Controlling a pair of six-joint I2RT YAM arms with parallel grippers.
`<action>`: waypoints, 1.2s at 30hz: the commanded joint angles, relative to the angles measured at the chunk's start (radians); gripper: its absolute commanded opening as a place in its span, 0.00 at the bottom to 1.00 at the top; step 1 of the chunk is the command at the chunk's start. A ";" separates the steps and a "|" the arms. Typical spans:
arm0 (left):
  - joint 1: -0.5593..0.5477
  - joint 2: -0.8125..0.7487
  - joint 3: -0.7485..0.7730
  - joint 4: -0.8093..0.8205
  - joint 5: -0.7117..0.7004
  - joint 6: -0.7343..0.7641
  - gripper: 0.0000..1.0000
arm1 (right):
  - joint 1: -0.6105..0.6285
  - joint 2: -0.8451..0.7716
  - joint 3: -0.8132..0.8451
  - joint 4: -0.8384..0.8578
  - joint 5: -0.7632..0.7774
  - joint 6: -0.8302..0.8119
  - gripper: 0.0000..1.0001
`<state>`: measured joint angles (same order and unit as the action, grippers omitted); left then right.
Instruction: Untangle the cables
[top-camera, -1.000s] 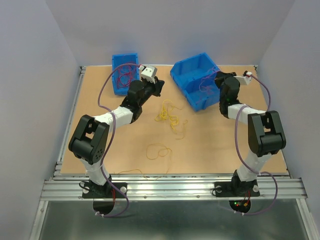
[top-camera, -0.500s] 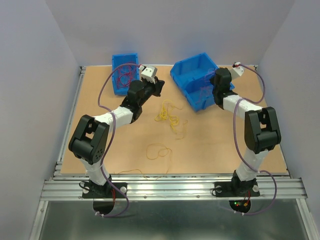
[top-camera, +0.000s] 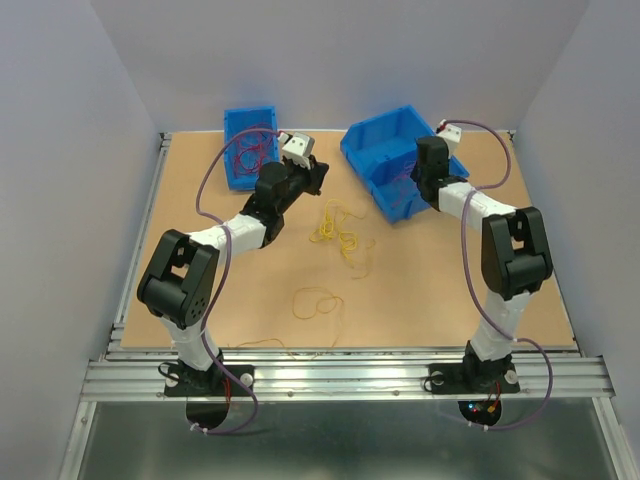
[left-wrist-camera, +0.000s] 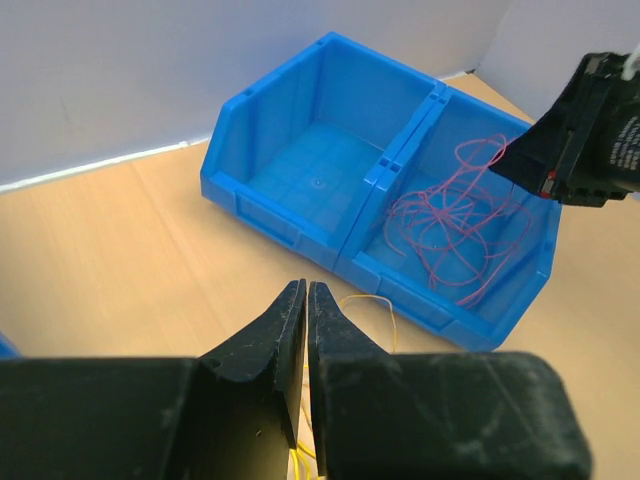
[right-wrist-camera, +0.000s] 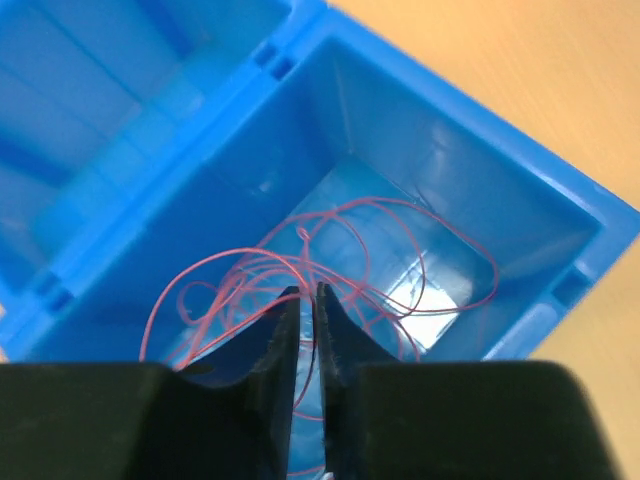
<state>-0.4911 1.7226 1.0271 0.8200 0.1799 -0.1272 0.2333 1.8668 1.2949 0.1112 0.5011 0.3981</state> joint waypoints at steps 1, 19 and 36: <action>-0.006 -0.052 -0.004 0.061 0.003 0.017 0.17 | 0.006 0.075 0.156 -0.108 -0.064 -0.134 0.28; -0.007 -0.144 -0.006 -0.045 0.047 0.175 0.65 | 0.115 -0.231 0.095 -0.212 0.008 -0.179 0.60; -0.027 -0.106 0.088 -0.223 0.184 0.307 0.71 | 0.116 -0.026 0.077 -0.128 -0.039 -0.192 0.36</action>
<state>-0.5041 1.6123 1.0370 0.6270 0.3218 0.1345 0.3542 1.9354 1.4036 -0.0803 0.4652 0.2157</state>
